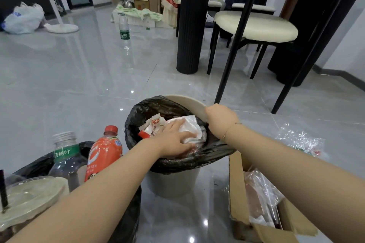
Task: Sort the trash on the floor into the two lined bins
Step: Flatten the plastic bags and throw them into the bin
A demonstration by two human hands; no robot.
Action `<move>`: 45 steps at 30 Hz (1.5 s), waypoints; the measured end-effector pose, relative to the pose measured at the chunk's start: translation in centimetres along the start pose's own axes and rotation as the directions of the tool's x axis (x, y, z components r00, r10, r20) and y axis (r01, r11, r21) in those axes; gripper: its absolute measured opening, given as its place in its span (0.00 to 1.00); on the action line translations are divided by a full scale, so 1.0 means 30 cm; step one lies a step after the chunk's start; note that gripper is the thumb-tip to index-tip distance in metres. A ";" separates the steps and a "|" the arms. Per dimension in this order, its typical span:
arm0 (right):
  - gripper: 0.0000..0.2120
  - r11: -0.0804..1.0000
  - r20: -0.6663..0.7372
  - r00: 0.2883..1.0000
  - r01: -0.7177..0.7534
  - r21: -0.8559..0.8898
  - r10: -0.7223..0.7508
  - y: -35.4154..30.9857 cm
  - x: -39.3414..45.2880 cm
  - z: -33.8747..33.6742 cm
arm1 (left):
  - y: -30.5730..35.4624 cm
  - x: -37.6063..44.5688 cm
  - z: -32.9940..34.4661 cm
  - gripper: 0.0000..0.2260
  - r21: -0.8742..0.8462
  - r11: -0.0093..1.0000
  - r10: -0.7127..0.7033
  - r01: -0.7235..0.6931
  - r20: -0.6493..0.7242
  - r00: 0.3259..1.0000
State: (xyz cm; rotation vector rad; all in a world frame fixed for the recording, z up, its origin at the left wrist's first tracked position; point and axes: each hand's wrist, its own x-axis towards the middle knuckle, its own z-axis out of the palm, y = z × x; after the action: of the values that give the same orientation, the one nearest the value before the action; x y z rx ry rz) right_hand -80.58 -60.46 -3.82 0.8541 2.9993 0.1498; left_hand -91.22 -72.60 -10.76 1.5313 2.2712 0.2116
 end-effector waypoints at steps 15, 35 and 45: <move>0.11 0.210 -0.131 0.643 -0.048 0.977 0.755 0.109 -0.059 0.154 | 0.016 -0.078 -0.024 0.06 -0.401 0.906 0.110 -0.137 -0.090 0.990; 0.16 0.977 -0.209 0.978 0.064 0.202 -0.021 0.068 0.147 0.067 | 0.000 -0.045 0.018 0.25 -0.112 0.988 0.106 -0.105 0.005 0.994; 0.16 0.599 0.355 0.901 -0.432 0.675 0.250 0.162 0.277 0.185 | 0.010 -0.039 0.003 0.24 -0.188 0.974 0.128 -0.127 -0.005 0.992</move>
State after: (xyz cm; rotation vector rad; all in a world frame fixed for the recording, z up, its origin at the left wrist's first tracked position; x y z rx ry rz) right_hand -84.85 -51.49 -8.82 1.3742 2.5747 -1.1806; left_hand -90.54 -73.57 -10.46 1.5750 2.0822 0.4435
